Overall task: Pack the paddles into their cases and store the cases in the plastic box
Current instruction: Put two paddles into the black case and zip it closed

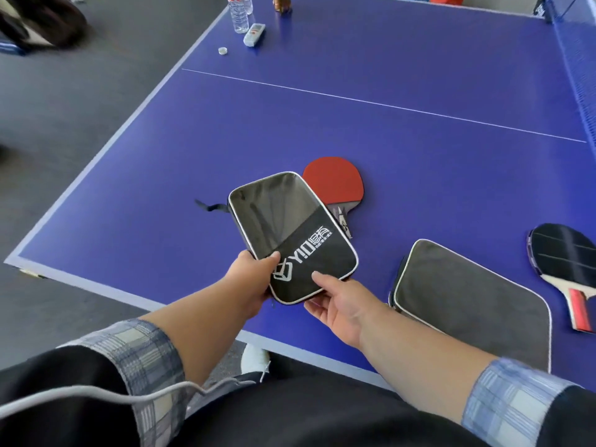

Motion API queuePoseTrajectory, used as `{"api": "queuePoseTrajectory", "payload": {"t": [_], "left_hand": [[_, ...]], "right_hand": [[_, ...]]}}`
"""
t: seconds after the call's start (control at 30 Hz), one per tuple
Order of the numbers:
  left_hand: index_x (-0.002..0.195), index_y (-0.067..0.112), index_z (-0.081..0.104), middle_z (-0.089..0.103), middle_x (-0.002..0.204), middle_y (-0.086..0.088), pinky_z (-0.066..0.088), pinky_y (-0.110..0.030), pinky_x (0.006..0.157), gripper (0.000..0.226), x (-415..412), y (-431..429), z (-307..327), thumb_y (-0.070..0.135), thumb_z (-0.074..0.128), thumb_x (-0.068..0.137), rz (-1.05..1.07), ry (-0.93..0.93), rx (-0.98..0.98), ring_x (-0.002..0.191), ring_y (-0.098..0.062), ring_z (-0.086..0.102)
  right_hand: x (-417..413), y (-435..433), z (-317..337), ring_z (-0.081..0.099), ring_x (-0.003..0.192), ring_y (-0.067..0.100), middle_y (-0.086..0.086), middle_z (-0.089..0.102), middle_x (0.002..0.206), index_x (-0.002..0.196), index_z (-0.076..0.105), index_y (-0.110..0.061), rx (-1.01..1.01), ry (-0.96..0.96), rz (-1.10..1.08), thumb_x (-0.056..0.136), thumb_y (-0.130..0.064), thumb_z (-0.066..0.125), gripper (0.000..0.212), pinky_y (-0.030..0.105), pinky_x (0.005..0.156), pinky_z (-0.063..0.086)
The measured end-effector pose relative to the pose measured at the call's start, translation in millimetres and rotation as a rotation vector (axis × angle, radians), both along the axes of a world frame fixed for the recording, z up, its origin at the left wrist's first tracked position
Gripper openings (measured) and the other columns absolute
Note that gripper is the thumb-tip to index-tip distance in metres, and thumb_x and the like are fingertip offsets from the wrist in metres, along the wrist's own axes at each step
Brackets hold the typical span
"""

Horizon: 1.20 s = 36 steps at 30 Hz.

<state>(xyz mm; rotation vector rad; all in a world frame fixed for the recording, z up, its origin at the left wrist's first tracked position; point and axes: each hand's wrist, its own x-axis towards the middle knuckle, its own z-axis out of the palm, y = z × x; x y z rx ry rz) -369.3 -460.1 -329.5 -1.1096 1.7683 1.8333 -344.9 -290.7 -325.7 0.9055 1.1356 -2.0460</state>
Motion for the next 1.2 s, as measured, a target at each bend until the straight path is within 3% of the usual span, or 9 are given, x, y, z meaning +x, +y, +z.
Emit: {"api": "queuePoseTrajectory", "payload": {"t": [0.13,0.27,0.37,0.43,0.6,0.73,0.93,1.1,1.2], "left_hand": [[0.112,0.025,0.06,0.075,0.1,-0.003,0.059,-0.048,0.083,0.023,-8.4,-45.7,-3.2,0.031,0.067,0.09,-0.131,-0.009,-0.066,0.091,-0.025,0.074],[0.12,0.027,0.056,0.073,0.105,-0.002,0.059,-0.047,0.085,0.034,-21.4,-76.8,-7.4,0.037,0.067,0.089,-0.285,-0.026,-0.13,0.096,-0.026,0.071],[0.128,0.027,0.048,0.066,0.102,0.005,0.054,-0.033,0.069,0.043,-33.5,-92.3,-11.3,0.038,0.065,0.09,-0.424,0.005,-0.3,0.089,-0.015,0.065],[0.133,0.025,0.044,0.062,0.106,0.005,0.047,-0.029,0.065,0.046,-41.2,-100.1,-15.4,0.036,0.063,0.092,-0.527,0.006,-0.404,0.087,-0.014,0.061],[0.135,0.018,0.045,0.048,0.125,-0.012,0.052,-0.045,0.086,0.05,-56.8,-118.4,-23.2,0.036,0.063,0.092,-0.767,-0.089,-0.591,0.096,-0.03,0.058],[0.132,0.013,0.045,0.047,0.124,-0.014,0.053,-0.045,0.09,0.05,-63.3,-127.2,-24.4,0.036,0.063,0.092,-0.928,-0.123,-0.65,0.097,-0.031,0.058],[0.126,0.01,0.042,0.048,0.126,-0.015,0.05,-0.044,0.089,0.055,-64.3,-134.4,-19.1,0.05,0.058,0.091,-0.864,-0.122,-0.586,0.101,-0.034,0.056],[0.15,0.023,0.029,0.034,0.153,-0.01,0.042,-0.046,0.101,0.073,-76.8,-145.9,5.8,0.063,0.043,0.091,-0.647,0.073,-0.456,0.128,-0.035,0.047],[0.156,0.035,0.013,0.028,0.16,0.004,0.042,-0.033,0.091,0.086,-86.2,-157.2,30.6,0.07,0.048,0.085,-0.576,0.252,-0.321,0.137,-0.024,0.041]], "right_hand": [[-12.8,3.8,-3.5,0.071,0.096,0.028,0.014,0.074,0.11,0.113,0.061,-0.017,0.117,-0.003,-0.11,0.093,-0.012,0.069,0.022,0.038,0.069,0.059],[-23.4,-9.9,-13.3,0.069,0.096,0.024,0.012,0.073,0.113,0.129,0.054,-0.035,0.393,0.107,0.143,0.097,-0.012,0.063,0.04,0.036,0.072,0.059],[-19.5,-34.5,-23.4,0.07,0.095,0.019,0.001,0.072,0.109,0.128,0.053,-0.041,0.564,0.146,0.281,0.098,-0.014,0.061,0.042,0.03,0.068,0.06],[-16.8,-49.7,-28.8,0.067,0.087,0.016,-0.005,0.069,0.104,0.123,0.053,-0.041,0.638,0.131,0.328,0.097,-0.011,0.06,0.04,0.028,0.066,0.061],[-16.1,-78.1,-35.7,0.059,0.076,0.013,-0.006,0.073,0.107,0.127,0.059,-0.028,0.778,0.181,0.485,0.093,-0.009,0.056,0.039,0.029,0.069,0.051],[-17.9,-99.2,-27.0,0.068,0.092,0.024,0.0,0.065,0.114,0.121,0.063,-0.029,0.931,0.21,0.53,0.088,-0.018,0.058,0.036,0.04,0.083,0.059],[-18.8,-123.3,-5.9,0.061,0.087,0.003,-0.014,0.063,0.102,0.117,0.057,-0.029,1.01,0.349,0.362,0.093,-0.035,0.061,0.025,0.017,0.066,0.046],[-26.2,-153.7,16.1,0.041,0.129,-0.003,-0.017,0.047,0.142,0.151,0.039,-0.024,0.87,0.564,0.414,0.105,-0.037,0.042,0.048,0.014,0.103,0.027],[-37.3,-170.3,28.8,0.034,0.131,-0.012,-0.015,0.045,0.147,0.153,0.037,-0.022,0.785,0.721,0.462,0.108,-0.024,0.038,0.046,0.003,0.104,0.02]]}}
